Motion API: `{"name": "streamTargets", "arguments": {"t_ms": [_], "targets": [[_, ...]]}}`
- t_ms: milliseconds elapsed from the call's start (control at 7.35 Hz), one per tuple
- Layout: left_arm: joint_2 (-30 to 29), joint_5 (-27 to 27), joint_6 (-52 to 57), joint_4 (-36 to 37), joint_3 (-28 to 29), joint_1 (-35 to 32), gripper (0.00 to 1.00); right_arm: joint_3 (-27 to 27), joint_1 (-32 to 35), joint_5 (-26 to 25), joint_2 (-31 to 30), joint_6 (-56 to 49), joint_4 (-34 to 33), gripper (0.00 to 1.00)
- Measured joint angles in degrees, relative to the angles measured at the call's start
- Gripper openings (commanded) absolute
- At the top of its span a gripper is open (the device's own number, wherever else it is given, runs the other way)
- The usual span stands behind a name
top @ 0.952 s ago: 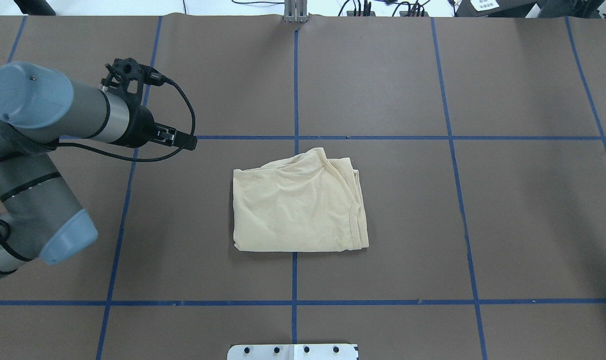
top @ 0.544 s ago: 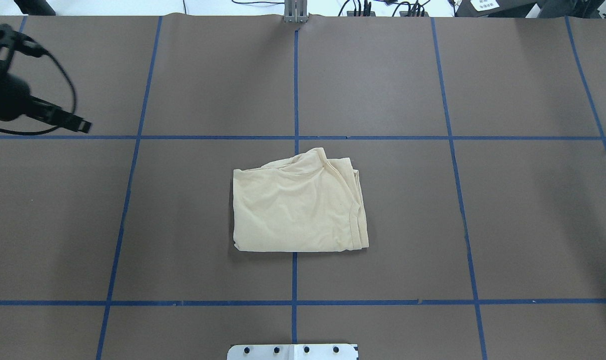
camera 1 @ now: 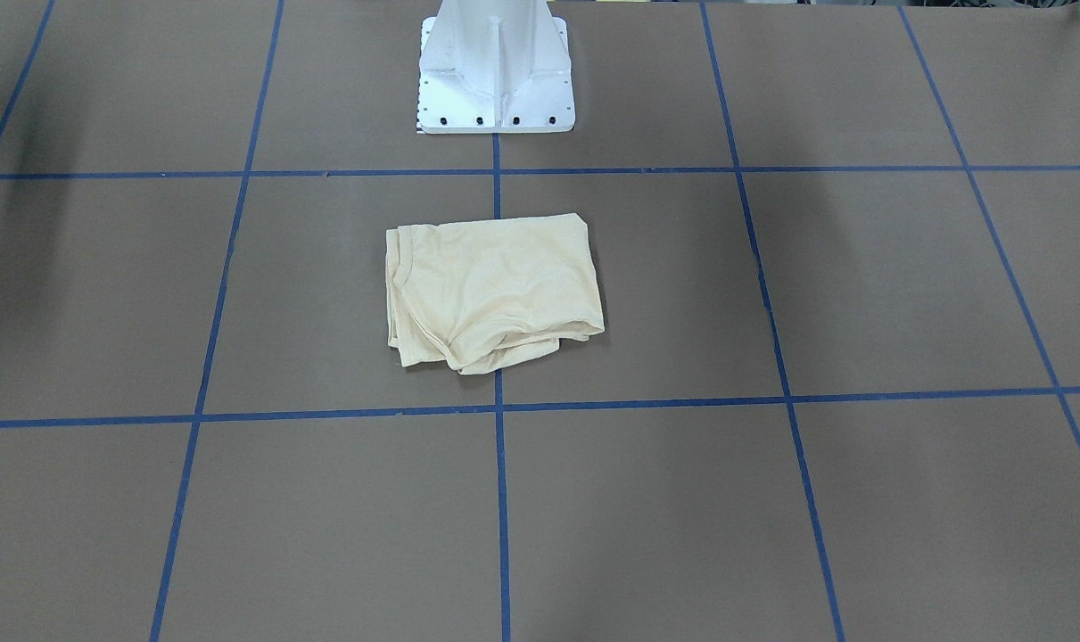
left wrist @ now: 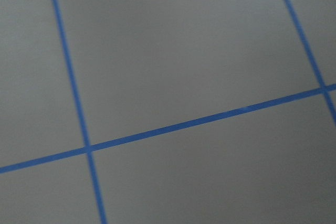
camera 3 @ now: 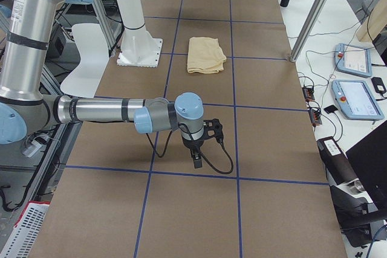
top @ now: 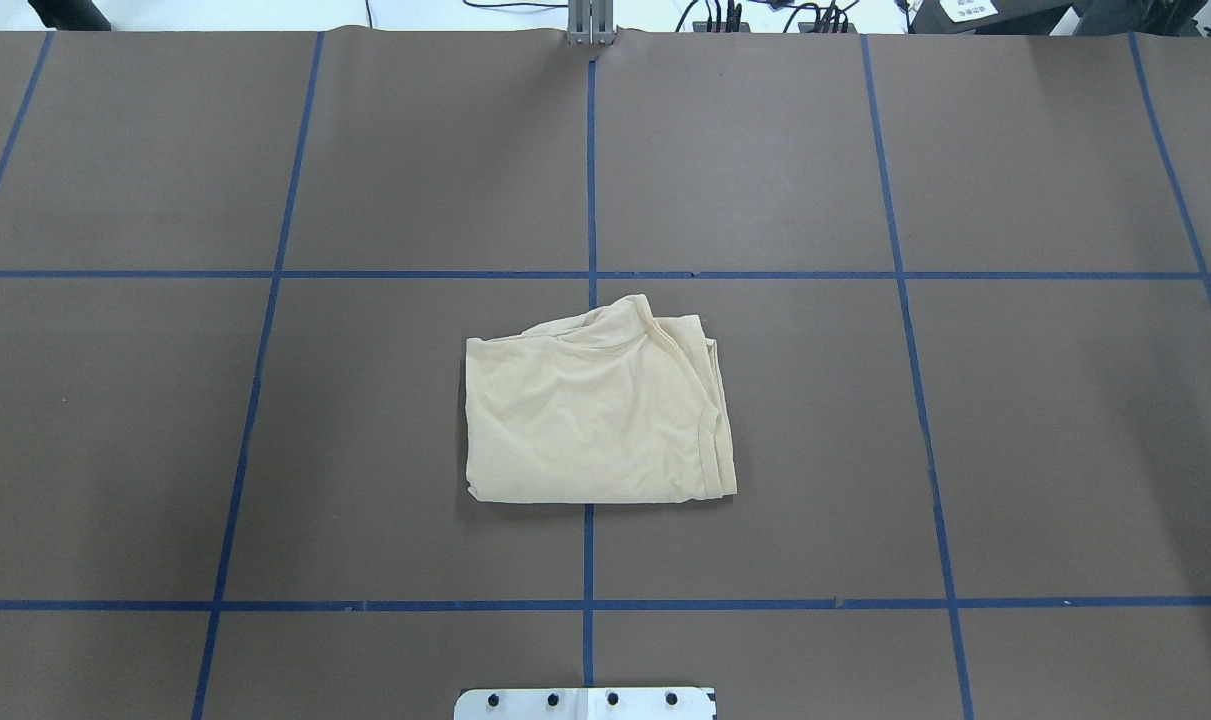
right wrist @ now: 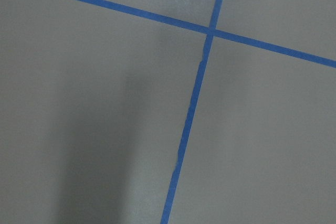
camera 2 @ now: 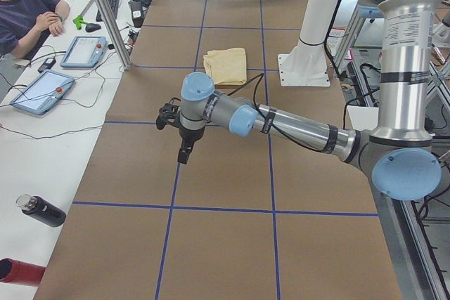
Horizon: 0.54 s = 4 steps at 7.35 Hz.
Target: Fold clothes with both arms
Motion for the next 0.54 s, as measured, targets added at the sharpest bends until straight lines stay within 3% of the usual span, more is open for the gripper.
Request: {"name": "streamTargets", "arguments": {"t_ms": [272, 544], "targets": [[3.1, 0.1, 9.2, 4.7, 0.5, -4.5, 1.0, -0.1, 0.3, 1.2, -0.3, 0.1, 0.0, 1.0], [5.8, -0.2, 11.2, 6.5, 0.5, -5.1, 1.0, -0.5, 0.4, 1.7, -0.2, 0.1, 0.0, 1.0]]}}
